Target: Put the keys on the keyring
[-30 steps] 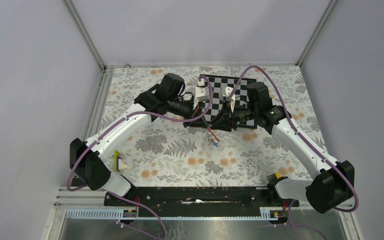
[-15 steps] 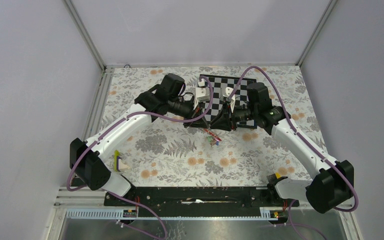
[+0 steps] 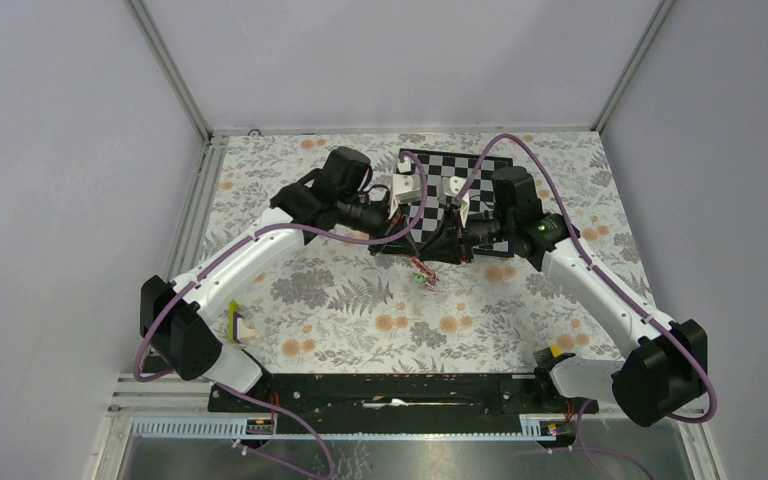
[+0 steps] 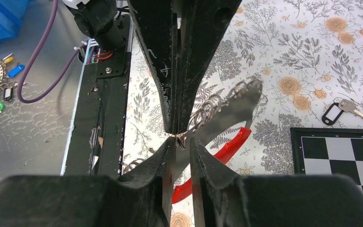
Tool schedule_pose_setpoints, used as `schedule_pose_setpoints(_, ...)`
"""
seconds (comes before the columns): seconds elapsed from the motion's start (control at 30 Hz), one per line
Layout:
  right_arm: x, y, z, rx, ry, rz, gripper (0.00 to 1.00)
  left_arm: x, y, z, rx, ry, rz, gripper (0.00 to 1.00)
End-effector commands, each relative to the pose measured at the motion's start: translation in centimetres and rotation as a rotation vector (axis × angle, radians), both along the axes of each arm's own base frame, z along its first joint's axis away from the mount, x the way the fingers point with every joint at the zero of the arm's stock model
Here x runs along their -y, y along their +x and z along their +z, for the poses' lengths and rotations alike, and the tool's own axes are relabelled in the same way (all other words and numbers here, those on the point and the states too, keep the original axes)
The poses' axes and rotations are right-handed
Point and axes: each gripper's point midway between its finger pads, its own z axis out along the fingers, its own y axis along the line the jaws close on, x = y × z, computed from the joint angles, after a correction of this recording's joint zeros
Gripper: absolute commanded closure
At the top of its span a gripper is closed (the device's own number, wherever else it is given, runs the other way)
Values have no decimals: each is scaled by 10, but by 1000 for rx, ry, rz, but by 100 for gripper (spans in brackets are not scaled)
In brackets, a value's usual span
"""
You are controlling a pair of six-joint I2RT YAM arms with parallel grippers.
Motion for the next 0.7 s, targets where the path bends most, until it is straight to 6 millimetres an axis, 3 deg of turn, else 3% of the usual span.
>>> schedule_pose_setpoints(0.0, -4, -8, 11, 35, 42, 51, 76, 9, 6, 25, 84, -80, -4, 100)
schedule_pose_setpoints(0.67, -6, -7, 9, 50, 31, 46, 93, 7, 7, 10, 75, -52, -1, 100)
